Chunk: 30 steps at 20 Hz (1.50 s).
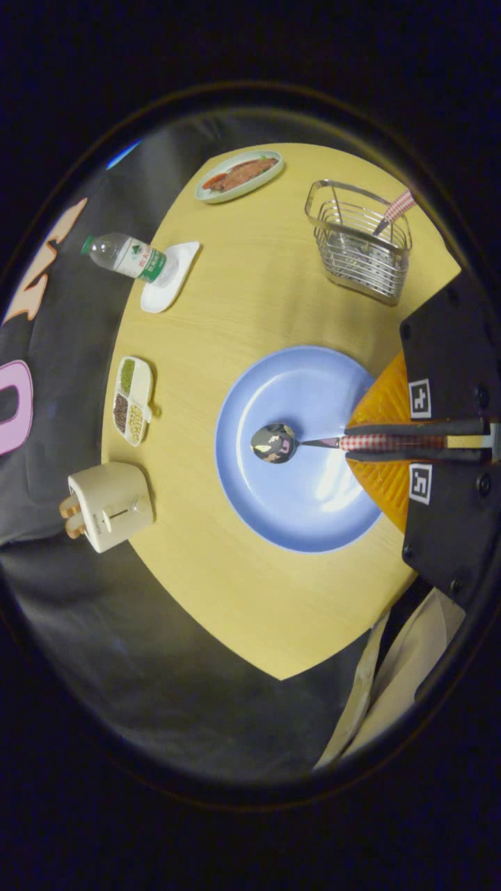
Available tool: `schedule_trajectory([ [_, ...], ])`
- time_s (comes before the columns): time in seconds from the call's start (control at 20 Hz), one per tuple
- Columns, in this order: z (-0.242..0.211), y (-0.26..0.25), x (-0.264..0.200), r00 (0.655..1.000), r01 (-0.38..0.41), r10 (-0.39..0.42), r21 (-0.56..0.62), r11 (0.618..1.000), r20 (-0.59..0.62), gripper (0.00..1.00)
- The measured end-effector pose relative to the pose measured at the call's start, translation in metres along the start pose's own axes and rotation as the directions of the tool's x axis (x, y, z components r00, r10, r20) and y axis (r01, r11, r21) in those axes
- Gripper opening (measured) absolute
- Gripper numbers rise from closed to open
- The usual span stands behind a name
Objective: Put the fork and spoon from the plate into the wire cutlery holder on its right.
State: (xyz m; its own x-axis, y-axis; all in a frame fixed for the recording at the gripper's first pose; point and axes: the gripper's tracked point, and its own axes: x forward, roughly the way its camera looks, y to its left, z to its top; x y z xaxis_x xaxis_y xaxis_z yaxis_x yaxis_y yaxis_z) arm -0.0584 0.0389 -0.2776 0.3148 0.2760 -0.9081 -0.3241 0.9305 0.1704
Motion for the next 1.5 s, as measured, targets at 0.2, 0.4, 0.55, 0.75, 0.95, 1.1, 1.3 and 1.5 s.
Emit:
schedule_trajectory([
  [0.2, 0.0, -0.025, -0.022, 1.0, 0.02, -0.021, -0.03, 0.999, -0.02, 0.1],
  [0.4, 0.0, -0.046, -0.046, 0.999, 0.041, -0.042, -0.042, 0.998, -0.032, 0.1],
  [0.55, 0.002, -0.065, -0.065, 0.997, 0.065, -0.066, -0.042, 0.997, -0.034, 0.1],
  [0.75, 0.005, -0.097, -0.092, 0.993, 0.108, -0.11, -0.05, 0.993, -0.038, 0.1],
  [0.95, 0.005, -0.128, -0.114, 0.987, 0.154, -0.156, -0.038, 0.987, -0.041, 0.1],
  [1.1, 0.001, -0.145, -0.127, 0.981, 0.183, -0.186, -0.052, 0.982, -0.06, 0.1],
  [1.3, -0.018, -0.157, -0.136, 0.973, 0.197, -0.204, -0.072, 0.978, -0.105, 0.1],
  [1.5, -0.033, -0.167, -0.132, 0.963, 0.212, -0.219, -0.062, 0.975, -0.157, 0.1],
])
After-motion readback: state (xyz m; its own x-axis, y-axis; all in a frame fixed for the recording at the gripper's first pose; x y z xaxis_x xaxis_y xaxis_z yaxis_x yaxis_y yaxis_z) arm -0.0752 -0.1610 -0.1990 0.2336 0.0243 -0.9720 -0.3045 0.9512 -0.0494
